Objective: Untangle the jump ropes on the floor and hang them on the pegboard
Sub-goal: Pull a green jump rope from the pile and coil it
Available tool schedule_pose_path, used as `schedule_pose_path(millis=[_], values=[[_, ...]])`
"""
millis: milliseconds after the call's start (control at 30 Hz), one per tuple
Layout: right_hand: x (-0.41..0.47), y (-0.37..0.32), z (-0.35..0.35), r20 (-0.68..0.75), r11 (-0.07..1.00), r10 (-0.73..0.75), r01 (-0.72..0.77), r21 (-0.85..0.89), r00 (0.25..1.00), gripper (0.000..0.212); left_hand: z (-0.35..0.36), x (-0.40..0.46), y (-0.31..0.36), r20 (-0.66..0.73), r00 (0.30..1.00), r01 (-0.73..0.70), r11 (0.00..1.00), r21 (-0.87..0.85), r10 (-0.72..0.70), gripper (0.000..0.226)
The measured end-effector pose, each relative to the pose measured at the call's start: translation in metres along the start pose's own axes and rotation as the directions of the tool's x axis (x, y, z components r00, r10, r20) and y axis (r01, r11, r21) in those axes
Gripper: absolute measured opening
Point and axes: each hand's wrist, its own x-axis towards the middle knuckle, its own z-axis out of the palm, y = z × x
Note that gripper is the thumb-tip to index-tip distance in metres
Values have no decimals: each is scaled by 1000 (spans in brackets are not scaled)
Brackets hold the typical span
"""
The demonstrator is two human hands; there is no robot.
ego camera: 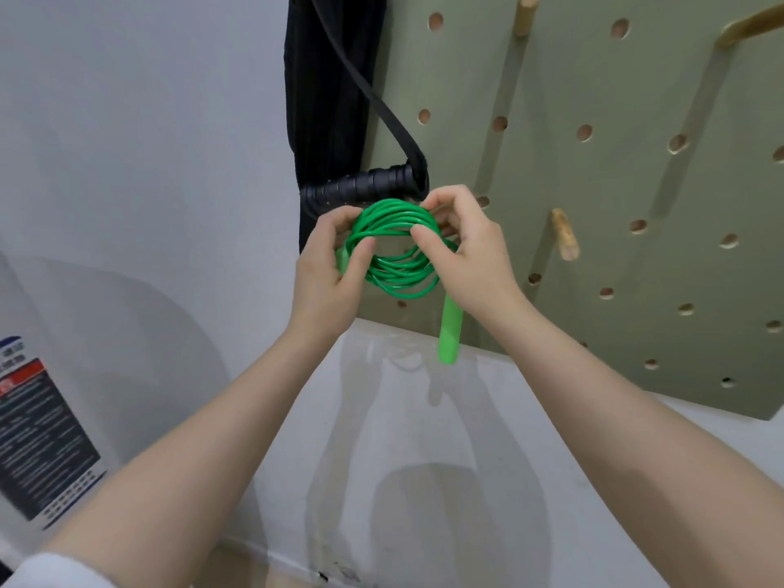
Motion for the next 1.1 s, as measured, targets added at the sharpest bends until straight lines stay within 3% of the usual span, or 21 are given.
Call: schedule_pose_path(millis=[167, 333, 500, 700, 933, 1100], values=[[10, 9, 1, 57, 999, -37, 39, -29, 998, 15, 12, 6, -3, 32, 998, 53, 998, -38, -52, 21], [10, 20, 8, 143, 994, -6, -10, 108, 990, 26, 8, 11, -10, 128, 986, 128, 982, -136, -110, 25], [14, 19, 7, 189, 996, -54, 39, 82, 980, 36, 6, 16, -15, 202, 971, 158, 979, -129, -130, 29], [22, 16, 11, 36, 996, 5, -8, 89, 999, 29, 5, 23, -5, 7, 998, 62, 989, -132, -62, 22], [29, 15, 27, -93, 993, -19, 8, -118, 995, 26, 14, 34, -15, 74, 975, 209, 978, -7, -208, 30], [35, 32, 31, -159, 907, -126, 49, -417, 979, 31, 27, 42, -15, 120, 952, 232, 919, 318, -282, 25]])
